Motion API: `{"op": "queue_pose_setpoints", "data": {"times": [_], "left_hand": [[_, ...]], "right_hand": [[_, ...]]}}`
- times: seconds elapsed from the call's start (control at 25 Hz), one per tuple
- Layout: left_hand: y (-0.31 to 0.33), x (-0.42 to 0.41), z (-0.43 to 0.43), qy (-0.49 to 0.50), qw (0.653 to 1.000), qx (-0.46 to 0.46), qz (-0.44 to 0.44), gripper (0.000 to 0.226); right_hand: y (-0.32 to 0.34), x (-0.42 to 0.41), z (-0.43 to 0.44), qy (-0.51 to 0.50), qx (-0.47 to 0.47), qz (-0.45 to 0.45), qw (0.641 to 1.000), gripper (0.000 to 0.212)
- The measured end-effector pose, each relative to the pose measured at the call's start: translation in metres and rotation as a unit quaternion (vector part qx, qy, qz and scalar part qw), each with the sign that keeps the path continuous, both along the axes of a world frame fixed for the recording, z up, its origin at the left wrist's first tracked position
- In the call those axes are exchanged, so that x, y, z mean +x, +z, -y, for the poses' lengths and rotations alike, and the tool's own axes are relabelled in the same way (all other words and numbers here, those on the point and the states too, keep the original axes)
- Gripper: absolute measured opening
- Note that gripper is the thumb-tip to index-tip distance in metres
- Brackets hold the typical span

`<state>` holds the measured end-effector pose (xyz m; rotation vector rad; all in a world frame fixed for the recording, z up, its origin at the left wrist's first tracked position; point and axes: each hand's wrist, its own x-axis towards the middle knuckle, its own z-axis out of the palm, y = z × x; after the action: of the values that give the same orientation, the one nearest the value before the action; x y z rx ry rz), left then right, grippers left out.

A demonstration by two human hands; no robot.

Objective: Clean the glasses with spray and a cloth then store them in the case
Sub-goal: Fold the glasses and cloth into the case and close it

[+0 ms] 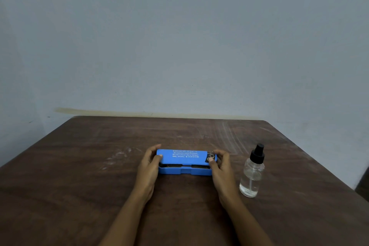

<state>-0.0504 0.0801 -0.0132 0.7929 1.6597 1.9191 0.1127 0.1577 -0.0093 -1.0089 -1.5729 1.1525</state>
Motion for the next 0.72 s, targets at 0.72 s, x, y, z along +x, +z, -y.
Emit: {"op": "queue_pose_setpoints", "data": {"times": [0.72], "left_hand": [[0.0041, 0.0087, 0.0078, 0.004, 0.976, -0.104, -0.191, 0.054]], "right_hand": [[0.0021, 0.0063, -0.0008, 0.023, -0.011, 0.07, 0.997, 0.045]]}}
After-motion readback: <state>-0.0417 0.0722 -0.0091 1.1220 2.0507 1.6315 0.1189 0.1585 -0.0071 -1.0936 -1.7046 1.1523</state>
